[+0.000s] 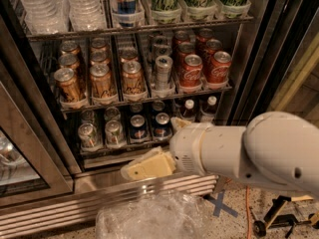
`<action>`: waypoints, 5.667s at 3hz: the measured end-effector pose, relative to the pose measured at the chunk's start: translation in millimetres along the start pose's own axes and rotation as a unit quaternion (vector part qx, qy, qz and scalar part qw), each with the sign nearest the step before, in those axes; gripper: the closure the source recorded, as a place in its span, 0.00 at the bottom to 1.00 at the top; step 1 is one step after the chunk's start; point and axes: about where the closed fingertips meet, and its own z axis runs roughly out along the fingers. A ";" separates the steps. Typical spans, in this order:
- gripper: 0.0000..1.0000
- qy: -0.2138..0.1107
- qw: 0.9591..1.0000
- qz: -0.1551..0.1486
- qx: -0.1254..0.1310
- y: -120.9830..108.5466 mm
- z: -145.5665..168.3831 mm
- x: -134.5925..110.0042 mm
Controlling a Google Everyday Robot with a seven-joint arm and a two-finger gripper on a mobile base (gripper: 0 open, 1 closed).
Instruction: Pick redbull can from middle shelf of fridge
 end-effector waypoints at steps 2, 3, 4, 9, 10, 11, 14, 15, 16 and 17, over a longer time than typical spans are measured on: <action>0.00 -0.054 0.996 0.011 0.070 -21.3 25.1 -20.9; 0.00 -0.054 0.996 0.011 0.070 -21.3 25.1 -20.9; 0.00 -0.085 0.994 0.026 0.068 -24.2 36.9 -24.7; 0.00 -0.303 0.941 -0.027 0.148 34.7 91.9 -73.6; 0.00 -0.304 0.941 -0.025 0.149 36.7 93.9 -72.1; 0.00 -0.298 0.938 -0.036 0.176 37.0 102.8 -62.0; 0.00 -0.266 0.901 -0.034 0.341 -49.7 69.8 -27.5; 0.00 -0.268 0.893 -0.042 0.359 -73.1 56.4 -31.8; 0.00 -0.287 0.887 -0.035 0.361 -88.8 54.0 -42.3; 0.00 -0.308 0.885 -0.005 0.348 -98.2 60.1 -57.2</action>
Offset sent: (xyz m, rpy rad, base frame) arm 0.0182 0.0160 -0.0032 0.0499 -0.0451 -0.0686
